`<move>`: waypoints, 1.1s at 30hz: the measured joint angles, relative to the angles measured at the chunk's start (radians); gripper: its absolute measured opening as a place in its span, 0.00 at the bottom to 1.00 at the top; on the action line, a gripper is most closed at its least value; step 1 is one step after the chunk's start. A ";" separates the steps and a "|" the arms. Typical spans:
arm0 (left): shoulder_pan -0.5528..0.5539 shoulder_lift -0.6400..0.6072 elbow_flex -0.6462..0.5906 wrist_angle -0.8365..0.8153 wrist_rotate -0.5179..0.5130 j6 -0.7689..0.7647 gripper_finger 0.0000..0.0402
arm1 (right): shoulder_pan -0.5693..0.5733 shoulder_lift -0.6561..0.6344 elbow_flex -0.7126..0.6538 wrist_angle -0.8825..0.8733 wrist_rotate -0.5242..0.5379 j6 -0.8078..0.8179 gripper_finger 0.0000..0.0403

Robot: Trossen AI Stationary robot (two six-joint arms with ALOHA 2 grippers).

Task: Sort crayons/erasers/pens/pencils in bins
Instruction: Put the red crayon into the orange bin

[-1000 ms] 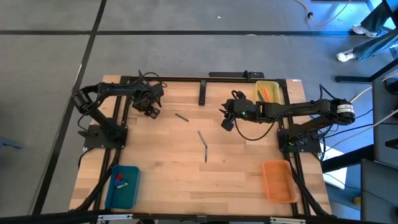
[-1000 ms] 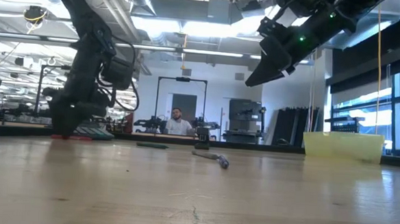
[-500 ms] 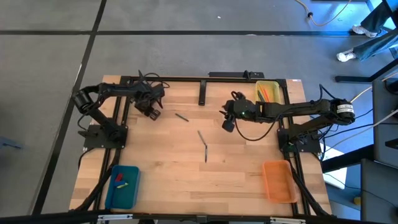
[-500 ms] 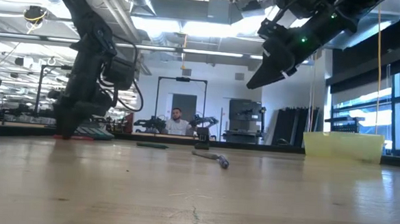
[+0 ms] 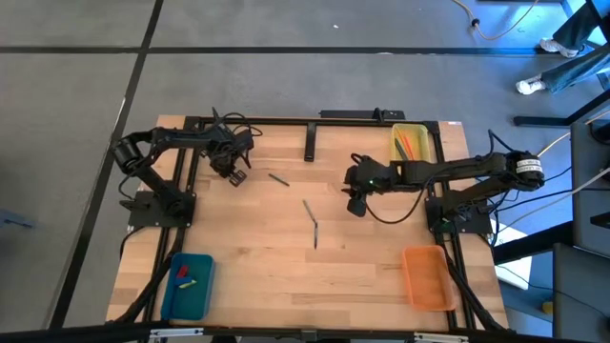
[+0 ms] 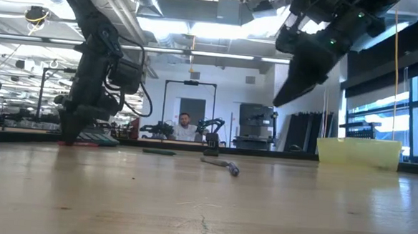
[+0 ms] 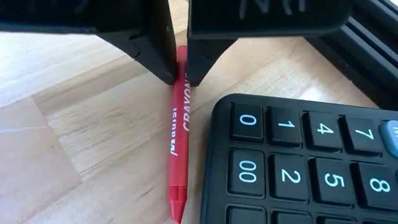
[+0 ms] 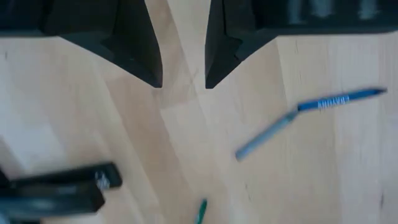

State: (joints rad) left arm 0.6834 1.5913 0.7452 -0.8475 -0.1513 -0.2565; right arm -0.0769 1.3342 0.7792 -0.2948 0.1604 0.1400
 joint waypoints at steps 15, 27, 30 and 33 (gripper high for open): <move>-0.079 -0.149 -0.005 0.009 0.120 -0.097 0.03 | 0.063 0.004 -0.209 0.384 0.003 0.283 0.31; -0.372 -0.192 -0.003 0.420 0.158 -0.191 0.03 | 0.116 0.173 -0.383 1.175 0.041 0.372 0.31; -0.463 -0.192 -0.003 0.585 0.158 -0.220 0.03 | 0.143 0.262 -0.342 1.239 0.040 0.365 0.31; -0.551 -0.192 -0.003 0.733 0.154 -0.260 0.03 | 0.158 0.336 -0.297 1.289 0.015 0.335 0.31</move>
State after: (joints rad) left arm 0.1326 1.3994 0.7425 -0.1142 0.0030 -0.5166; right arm 0.0810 1.6701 0.4821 0.9939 0.1756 0.4750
